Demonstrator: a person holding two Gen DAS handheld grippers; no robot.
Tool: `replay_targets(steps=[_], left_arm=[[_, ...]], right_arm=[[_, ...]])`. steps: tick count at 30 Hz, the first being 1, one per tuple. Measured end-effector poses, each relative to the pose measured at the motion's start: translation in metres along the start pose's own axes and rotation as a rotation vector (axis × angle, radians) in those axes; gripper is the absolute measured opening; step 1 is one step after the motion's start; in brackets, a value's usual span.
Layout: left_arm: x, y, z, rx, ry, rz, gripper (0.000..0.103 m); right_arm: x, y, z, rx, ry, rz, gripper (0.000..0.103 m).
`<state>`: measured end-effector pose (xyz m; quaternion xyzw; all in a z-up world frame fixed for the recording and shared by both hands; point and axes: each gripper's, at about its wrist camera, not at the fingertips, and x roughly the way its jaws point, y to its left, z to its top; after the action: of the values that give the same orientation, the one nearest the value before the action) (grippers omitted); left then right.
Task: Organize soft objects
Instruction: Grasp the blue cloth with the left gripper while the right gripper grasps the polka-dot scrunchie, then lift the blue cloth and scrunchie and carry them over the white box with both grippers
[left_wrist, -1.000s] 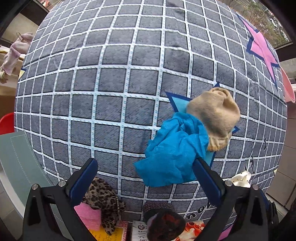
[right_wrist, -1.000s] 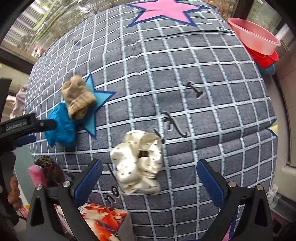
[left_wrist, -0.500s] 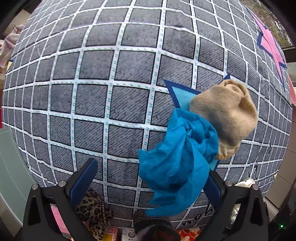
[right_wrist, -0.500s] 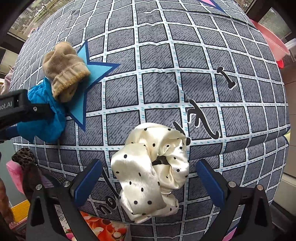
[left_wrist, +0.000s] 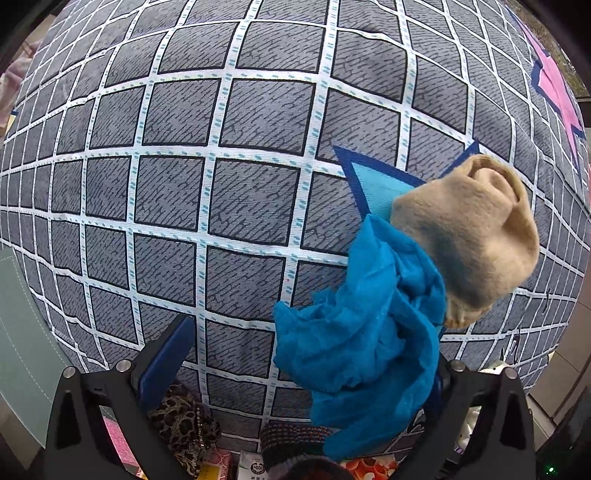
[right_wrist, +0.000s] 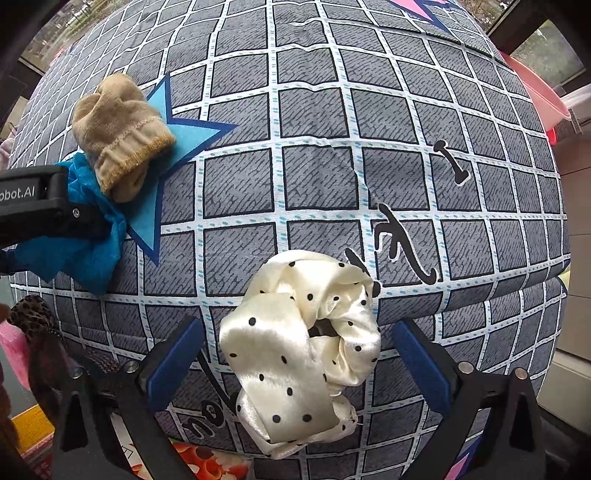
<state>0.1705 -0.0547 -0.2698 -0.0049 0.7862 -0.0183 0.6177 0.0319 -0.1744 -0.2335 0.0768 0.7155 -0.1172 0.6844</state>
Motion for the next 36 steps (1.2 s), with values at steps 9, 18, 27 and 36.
replay_targets(steps=[9, 18, 27, 36], left_arm=[[-0.020, 0.004, -0.023, 0.024, -0.032, -0.016, 0.078], [-0.052, -0.023, -0.045, 0.179, -0.121, -0.015, 0.029], [-0.098, -0.022, -0.075, 0.242, -0.209, -0.042, 0.029], [-0.143, 0.000, -0.104, 0.235, -0.320, -0.045, 0.029]], right_arm=[[0.007, 0.003, 0.011, -0.026, 0.042, -0.006, 0.099], [-0.013, -0.012, 0.009, -0.018, -0.008, 0.073, 0.027], [-0.054, -0.035, 0.004, 0.028, -0.070, 0.188, 0.027], [-0.096, -0.023, -0.001, 0.004, -0.126, 0.281, 0.027]])
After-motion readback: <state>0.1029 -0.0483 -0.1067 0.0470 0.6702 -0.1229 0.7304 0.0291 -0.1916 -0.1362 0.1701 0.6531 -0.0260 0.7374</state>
